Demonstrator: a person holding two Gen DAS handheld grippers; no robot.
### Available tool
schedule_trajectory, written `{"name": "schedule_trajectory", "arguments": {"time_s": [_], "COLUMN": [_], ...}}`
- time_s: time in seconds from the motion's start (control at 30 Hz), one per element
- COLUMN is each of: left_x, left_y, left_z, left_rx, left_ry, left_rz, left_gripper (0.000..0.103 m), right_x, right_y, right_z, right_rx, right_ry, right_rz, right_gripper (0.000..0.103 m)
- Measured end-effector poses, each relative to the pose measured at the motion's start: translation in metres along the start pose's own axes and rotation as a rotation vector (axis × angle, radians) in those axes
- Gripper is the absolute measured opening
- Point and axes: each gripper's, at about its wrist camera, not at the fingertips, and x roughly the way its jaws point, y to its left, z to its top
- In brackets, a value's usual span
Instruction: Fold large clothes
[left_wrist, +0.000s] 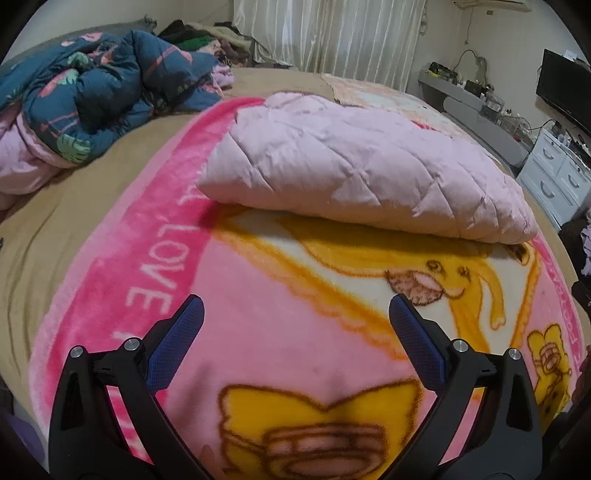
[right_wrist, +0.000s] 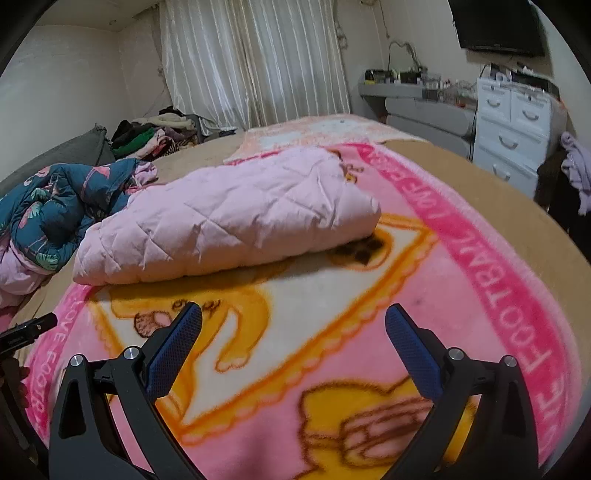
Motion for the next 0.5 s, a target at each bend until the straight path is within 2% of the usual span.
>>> {"name": "schedule_trajectory", "arguments": {"time_s": [0.2, 0.37, 0.5], "left_x": [0.015, 0.032, 0.048], "left_y": [0.002, 0.0, 0.001], "left_z": [0.004, 0.015, 0.024], "left_rx": [-0.026, -0.036, -0.068], "left_ry": [0.023, 0.059, 0.084], "left_rz": [-0.026, -0.039, -0.064], "left_gripper": [0.094, 0.094, 0.094], "right_x": [0.022, 0.038, 0.052], "right_y": [-0.011, -0.02, -0.022], "right_z": [-0.001, 0.007, 0.016], "right_rx": [0.097, 0.194, 0.222], "right_ry": [0.056, 0.07, 0.077], "right_rz": [0.017, 0.035, 0.036], "right_gripper": [0.099, 0.099, 0.099]}}
